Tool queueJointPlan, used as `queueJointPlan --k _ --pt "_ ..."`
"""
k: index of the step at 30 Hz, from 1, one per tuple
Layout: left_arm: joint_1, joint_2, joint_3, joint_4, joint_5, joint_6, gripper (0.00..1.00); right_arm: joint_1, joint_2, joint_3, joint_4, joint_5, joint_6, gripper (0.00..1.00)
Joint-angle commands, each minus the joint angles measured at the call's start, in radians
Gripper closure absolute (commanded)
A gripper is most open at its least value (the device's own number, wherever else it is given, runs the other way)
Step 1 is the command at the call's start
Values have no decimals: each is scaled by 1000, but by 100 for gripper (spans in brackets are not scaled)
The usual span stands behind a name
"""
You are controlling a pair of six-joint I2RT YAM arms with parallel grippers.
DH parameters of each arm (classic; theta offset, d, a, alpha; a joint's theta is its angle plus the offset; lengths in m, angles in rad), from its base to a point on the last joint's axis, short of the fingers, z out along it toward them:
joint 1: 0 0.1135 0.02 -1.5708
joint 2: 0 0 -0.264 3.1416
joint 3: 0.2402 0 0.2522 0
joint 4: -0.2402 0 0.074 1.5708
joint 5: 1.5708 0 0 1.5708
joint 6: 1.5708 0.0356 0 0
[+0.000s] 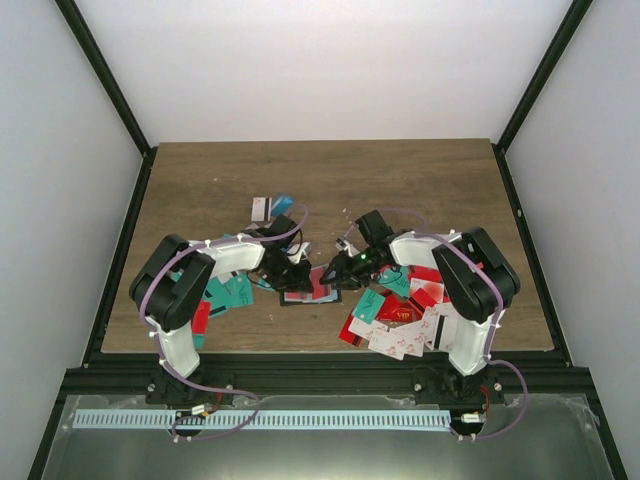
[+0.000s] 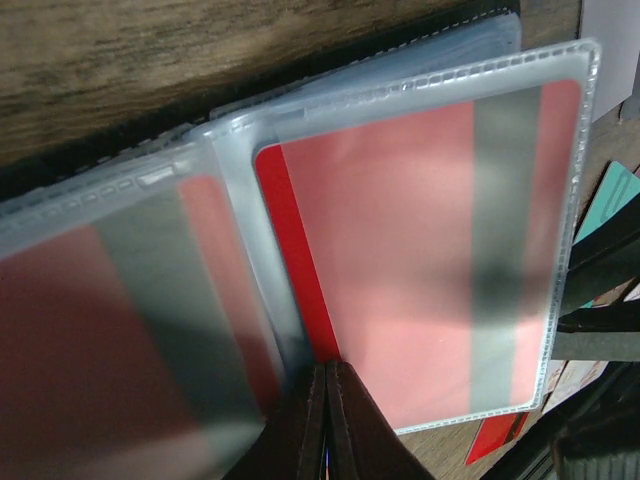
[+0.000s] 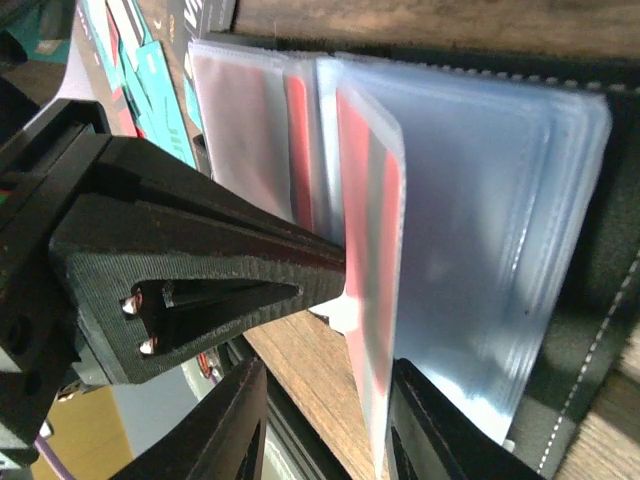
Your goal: Put the credit cards into the card holder
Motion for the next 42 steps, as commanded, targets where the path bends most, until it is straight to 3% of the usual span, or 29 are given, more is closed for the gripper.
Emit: queueJointPlan --k 1,9,25,35,39,42 --pt "-4 10 -5 -4 -36 4 96 13 -9 70 -109 74 -56 66" --pt "-4 -16 7 -24 -47 -9 96 15 3 63 -80 32 -57 66" --pt "11 -343 5 -186 -162 -105 92 34 26 103 -68 1 -34 66" --pt "138 -582 7 -359 -289 -98 88 193 68 476 -228 -100 -9 61" --pt "180 -642 53 -419 -323 -75 85 205 20 517 -230 -98 6 59" --pt "189 -653 69 -424 -317 -58 85 202 -30 518 -292 -3 -29 59"
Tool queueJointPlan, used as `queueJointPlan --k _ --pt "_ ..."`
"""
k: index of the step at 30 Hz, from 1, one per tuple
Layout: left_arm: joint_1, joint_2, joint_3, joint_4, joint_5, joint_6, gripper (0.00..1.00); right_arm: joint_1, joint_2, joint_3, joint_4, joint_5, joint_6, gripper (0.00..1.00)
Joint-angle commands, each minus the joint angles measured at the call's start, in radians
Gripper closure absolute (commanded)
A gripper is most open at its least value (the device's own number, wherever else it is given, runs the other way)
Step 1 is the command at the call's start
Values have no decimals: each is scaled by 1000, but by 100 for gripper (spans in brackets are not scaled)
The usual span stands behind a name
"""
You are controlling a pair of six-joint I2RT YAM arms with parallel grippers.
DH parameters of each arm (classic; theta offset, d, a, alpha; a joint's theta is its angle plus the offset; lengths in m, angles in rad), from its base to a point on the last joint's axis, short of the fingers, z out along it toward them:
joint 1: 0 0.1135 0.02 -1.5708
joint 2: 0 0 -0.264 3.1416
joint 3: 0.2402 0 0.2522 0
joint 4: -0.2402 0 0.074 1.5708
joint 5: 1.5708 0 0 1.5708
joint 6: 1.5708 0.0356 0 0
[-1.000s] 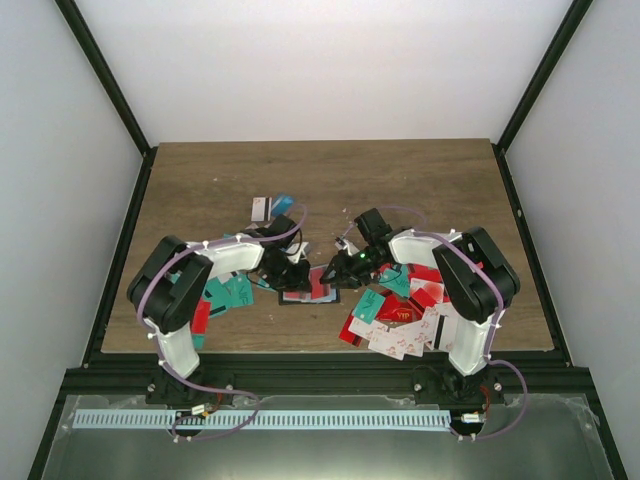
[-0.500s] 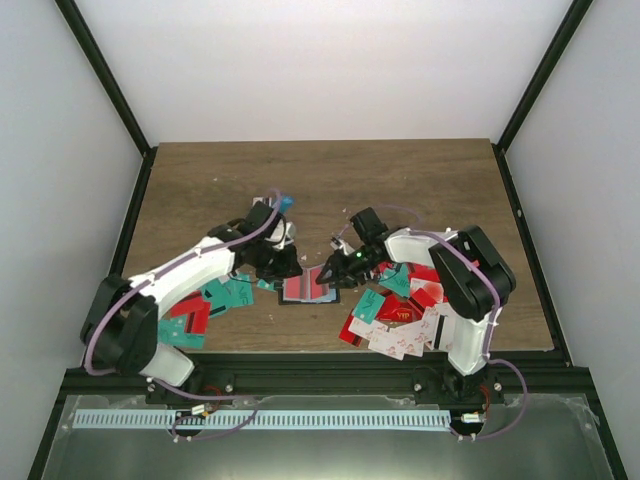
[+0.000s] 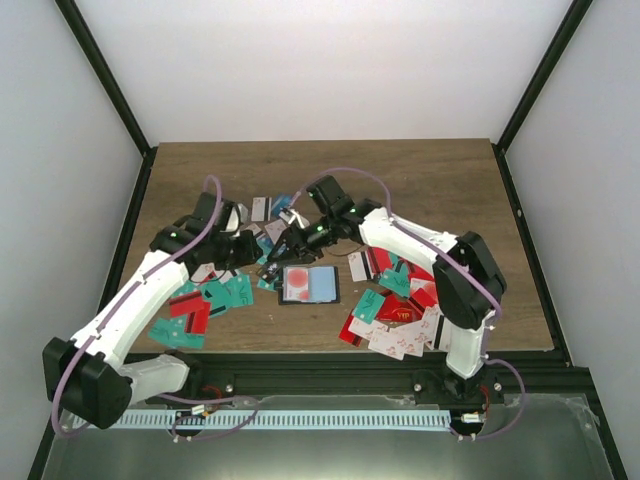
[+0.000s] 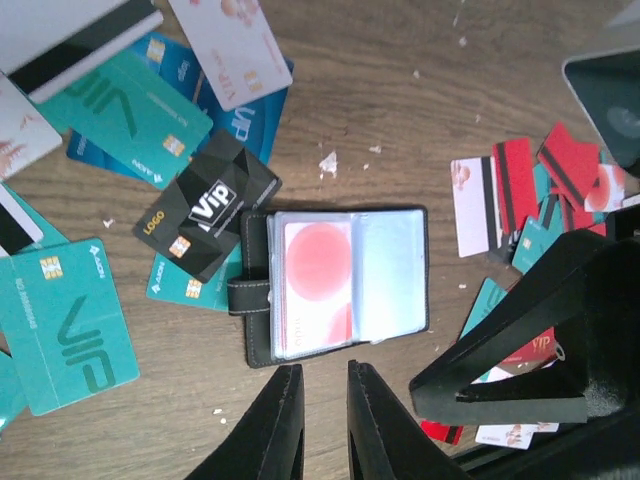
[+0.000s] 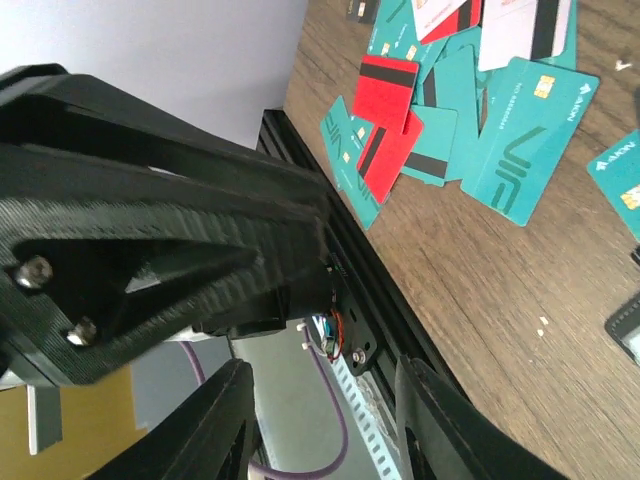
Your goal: Put the credit cards into the card holder
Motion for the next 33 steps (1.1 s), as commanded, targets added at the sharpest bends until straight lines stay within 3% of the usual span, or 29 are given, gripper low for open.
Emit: queueJointPlan --k 1,6,10,19,25,33 --pt "13 -20 43 -46 -13 37 85 -15 -80 15 -132 116 -36 59" --pt "6 3 -9 73 134 34 84 -82 -237 -153 -201 346 -44 57" --pt "-46 59 -22 162 174 28 83 -181 -377 -335 -253 479 -13 56" --pt "-285 386 145 327 272 33 80 -502 -648 -596 -382 676 87 31" --pt "-384 618 301 410 368 -4 70 -677 -747 -678 -425 816 133 31" --pt "-473 875 500 436 462 -49 62 -799 -768 -740 -400 977 171 36"
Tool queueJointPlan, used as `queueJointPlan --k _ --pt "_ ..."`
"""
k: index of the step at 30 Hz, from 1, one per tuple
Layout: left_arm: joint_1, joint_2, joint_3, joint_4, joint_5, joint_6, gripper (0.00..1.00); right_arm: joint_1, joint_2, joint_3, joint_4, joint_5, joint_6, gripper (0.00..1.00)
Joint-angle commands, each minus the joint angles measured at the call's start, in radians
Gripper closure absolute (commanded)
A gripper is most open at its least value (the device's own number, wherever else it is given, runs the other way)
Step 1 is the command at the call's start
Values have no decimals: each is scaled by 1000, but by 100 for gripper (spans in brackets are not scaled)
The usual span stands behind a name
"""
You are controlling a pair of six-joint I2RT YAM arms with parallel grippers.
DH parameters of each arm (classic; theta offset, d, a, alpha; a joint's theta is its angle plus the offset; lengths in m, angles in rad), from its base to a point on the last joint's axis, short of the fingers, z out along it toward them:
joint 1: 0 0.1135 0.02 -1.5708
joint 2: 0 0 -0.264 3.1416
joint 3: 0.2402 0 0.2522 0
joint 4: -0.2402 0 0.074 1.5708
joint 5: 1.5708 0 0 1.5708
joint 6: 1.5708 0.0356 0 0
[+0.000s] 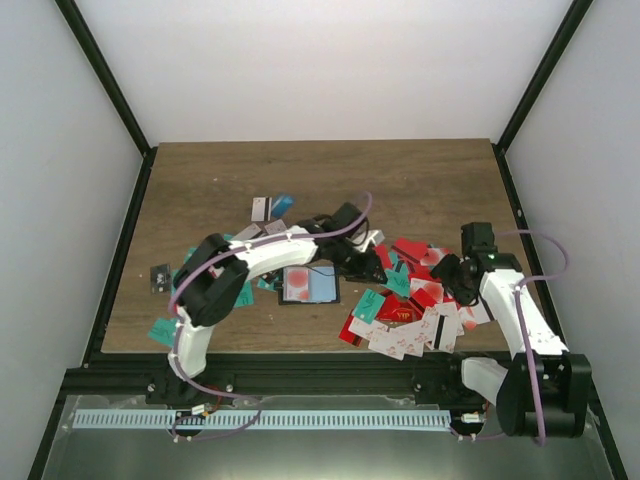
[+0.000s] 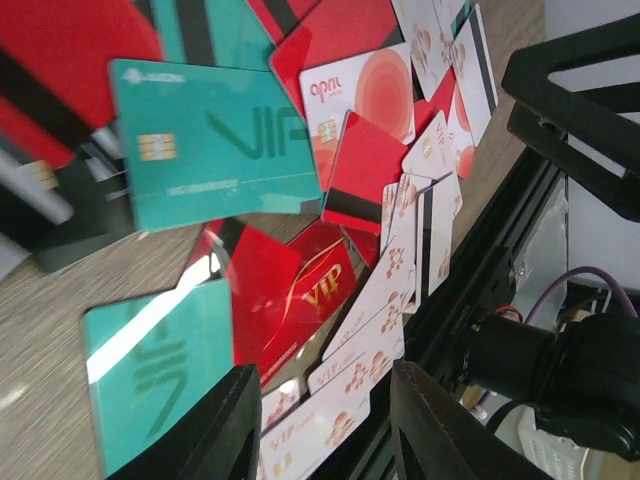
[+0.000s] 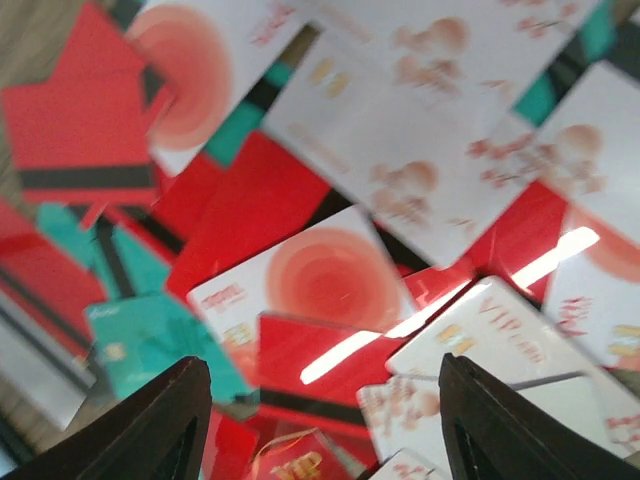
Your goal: Put the credit cards into the card holder
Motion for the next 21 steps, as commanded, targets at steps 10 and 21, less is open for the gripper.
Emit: queueJointPlan --k 10,21 --pt "-78 248 201 40 99 -79 56 -71 28 -98 24 128 113 53" --pt "-107 346 264 62 85 -147 52 -71 37 -224 108 34 189 68"
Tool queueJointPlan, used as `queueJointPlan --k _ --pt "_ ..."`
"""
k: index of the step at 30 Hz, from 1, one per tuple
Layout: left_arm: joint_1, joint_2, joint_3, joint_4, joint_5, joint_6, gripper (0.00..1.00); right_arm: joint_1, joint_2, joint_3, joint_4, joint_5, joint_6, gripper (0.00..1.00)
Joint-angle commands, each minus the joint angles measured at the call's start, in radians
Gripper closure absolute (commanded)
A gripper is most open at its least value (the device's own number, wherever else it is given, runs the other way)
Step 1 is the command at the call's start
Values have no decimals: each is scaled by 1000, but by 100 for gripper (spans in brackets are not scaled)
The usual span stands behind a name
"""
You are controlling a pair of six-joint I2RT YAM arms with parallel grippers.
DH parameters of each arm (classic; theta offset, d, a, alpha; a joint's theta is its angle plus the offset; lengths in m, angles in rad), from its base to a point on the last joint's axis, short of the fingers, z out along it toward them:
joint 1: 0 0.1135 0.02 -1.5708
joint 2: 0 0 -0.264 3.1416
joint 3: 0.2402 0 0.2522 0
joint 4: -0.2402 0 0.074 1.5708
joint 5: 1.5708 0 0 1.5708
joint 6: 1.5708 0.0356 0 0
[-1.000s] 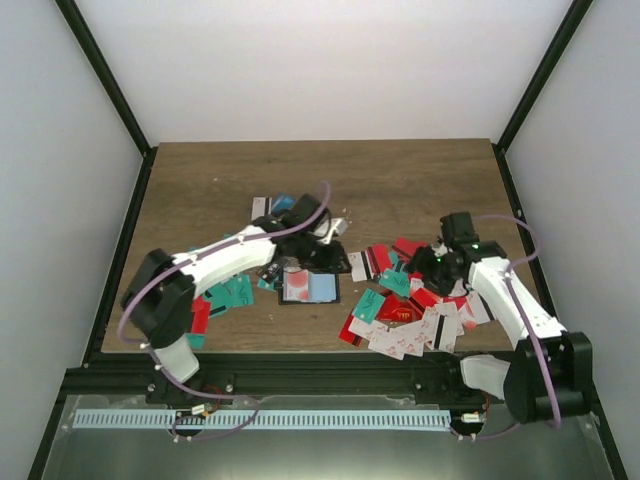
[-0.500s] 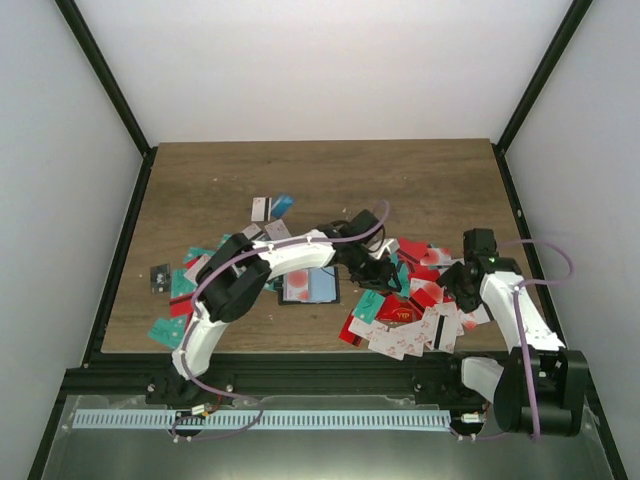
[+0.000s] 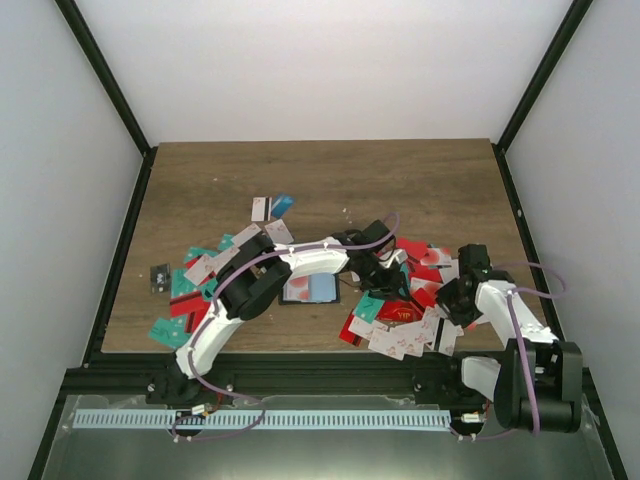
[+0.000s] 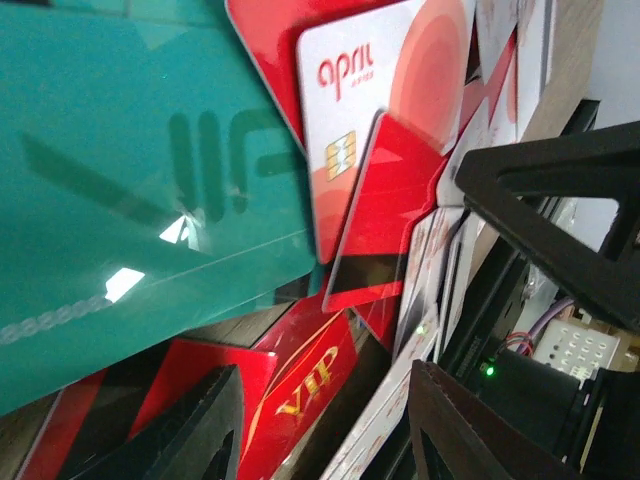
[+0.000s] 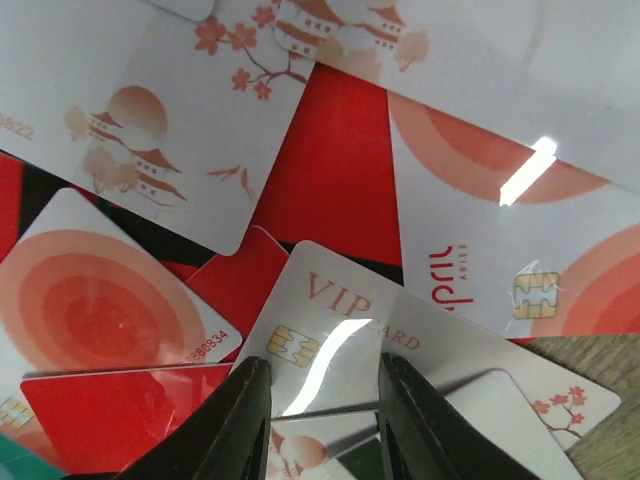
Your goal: Put the credit cards into the card holder
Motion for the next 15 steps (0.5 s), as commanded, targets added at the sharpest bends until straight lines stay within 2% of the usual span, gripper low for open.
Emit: queueJointPlan --k 1,15 --pt "-18 40 51 21 -9 -44 52 -11 0 -43 55 -35 34 68" --pt "-36 111 109 11 -32 -83 54 -11 17 -96 101 -68 23 70"
